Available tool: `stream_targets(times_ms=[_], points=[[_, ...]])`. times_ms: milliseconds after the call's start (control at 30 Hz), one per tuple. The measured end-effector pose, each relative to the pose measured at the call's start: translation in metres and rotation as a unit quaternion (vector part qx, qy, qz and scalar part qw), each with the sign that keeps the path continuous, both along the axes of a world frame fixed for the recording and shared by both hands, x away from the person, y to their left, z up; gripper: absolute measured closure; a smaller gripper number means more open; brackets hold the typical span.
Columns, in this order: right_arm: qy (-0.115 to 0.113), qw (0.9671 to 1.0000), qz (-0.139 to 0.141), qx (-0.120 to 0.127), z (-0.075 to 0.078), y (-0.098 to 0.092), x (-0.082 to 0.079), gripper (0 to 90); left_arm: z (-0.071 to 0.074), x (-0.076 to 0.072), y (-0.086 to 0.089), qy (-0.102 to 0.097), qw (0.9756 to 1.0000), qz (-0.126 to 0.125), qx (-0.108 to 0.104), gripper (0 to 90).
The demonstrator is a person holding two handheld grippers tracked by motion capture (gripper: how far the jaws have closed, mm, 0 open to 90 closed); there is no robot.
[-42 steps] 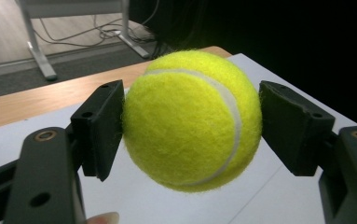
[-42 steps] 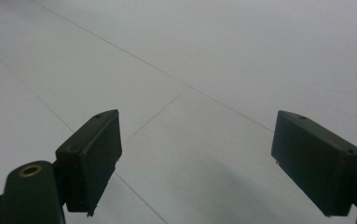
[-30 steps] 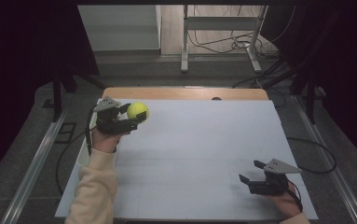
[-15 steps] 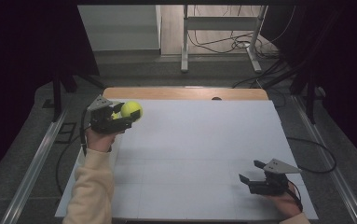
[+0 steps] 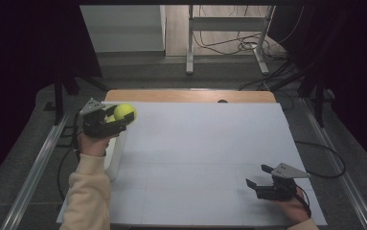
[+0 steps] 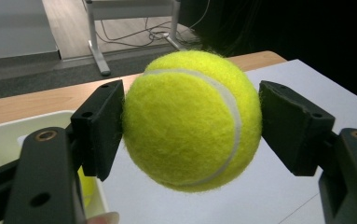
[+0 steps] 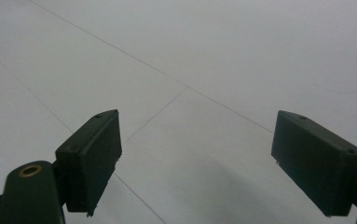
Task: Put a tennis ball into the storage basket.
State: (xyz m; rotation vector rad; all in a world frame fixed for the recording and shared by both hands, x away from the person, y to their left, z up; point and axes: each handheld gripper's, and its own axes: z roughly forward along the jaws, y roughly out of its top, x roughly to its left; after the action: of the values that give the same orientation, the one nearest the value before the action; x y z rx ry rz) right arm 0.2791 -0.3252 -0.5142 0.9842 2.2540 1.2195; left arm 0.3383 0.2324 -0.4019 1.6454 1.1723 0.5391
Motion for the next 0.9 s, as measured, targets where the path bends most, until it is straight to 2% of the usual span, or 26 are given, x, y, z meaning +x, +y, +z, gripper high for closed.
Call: stream_targets(times_ms=[267,900], points=[[0.0,1.0,0.0,-0.001,0.0,0.001,0.0,16.5,-0.002,-0.002,0.008,0.006,0.9999,0.009,0.002,26.5],[-0.002,1.0,0.0,-0.002,0.0,0.0,0.0,16.5,-0.005,-0.011,0.034,0.018,0.9987,0.046,0.012,26.5]])
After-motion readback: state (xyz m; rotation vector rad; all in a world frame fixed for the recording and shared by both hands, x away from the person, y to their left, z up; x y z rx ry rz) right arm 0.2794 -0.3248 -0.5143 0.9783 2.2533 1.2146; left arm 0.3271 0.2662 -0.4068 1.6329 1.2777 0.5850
